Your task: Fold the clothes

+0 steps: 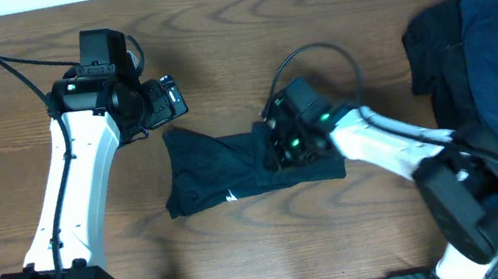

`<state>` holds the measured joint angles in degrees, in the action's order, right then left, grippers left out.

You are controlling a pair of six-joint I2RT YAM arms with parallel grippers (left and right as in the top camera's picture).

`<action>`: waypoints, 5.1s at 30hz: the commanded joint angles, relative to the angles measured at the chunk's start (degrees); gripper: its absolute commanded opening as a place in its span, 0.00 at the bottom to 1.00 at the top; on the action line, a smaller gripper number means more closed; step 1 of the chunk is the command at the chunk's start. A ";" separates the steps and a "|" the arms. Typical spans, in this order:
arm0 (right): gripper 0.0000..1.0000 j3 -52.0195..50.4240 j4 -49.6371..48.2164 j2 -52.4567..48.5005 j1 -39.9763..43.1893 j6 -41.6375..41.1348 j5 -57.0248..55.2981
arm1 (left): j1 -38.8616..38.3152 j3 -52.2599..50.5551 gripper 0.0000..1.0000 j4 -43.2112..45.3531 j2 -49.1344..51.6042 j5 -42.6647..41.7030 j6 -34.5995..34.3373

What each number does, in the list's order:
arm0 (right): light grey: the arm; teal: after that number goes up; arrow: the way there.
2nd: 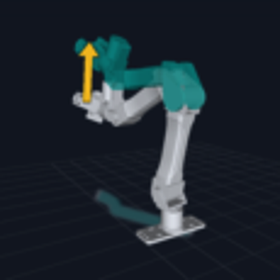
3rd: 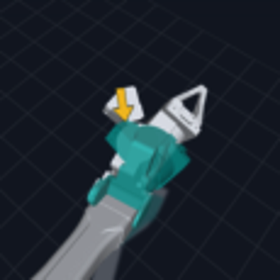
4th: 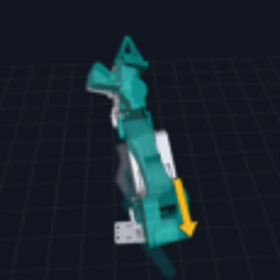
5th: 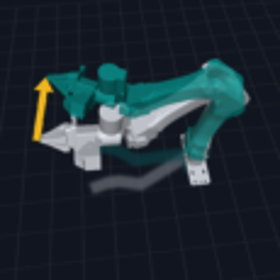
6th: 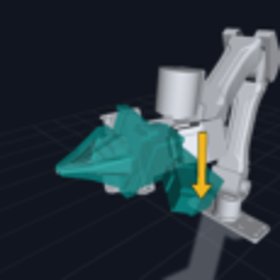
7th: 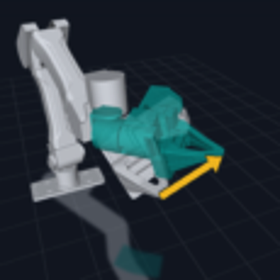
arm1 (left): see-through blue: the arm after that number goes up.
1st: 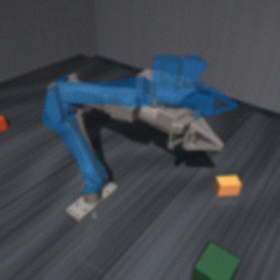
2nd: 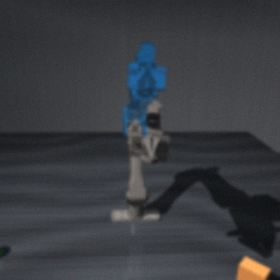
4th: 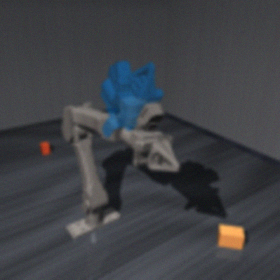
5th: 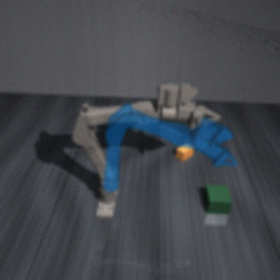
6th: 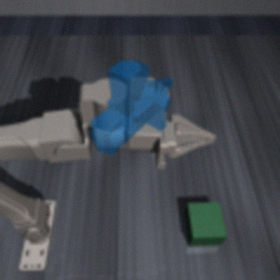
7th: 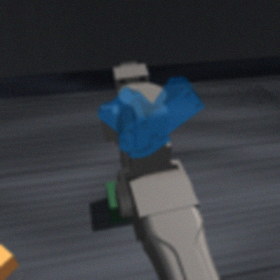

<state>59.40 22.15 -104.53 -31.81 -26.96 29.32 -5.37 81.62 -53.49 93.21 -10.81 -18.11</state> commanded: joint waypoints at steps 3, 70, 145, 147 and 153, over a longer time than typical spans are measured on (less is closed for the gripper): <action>0.01 2.80 -2.27 6.84 5.51 1.31 0.24 | 0.02 0.68 0.98 0.02 -0.31 -0.35 0.20; 0.41 -0.94 17.20 -2.16 18.25 8.39 -10.78 | 0.02 0.68 0.98 0.02 -0.31 -0.35 0.20; 0.04 19.12 30.95 3.65 1.66 11.13 -11.96 | 0.02 0.68 0.98 0.02 -0.31 -0.35 0.20; 0.05 19.12 29.68 1.44 0.42 11.10 -11.93 | 0.04 0.68 0.98 0.02 -0.31 -0.35 0.20; 0.08 19.12 22.88 -3.89 -3.06 8.09 -10.21 | 0.04 0.68 0.98 0.02 -0.31 -0.35 0.20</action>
<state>77.73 46.63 -106.85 -33.34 -16.80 17.80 -5.37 81.62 -53.49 93.21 -10.81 -18.09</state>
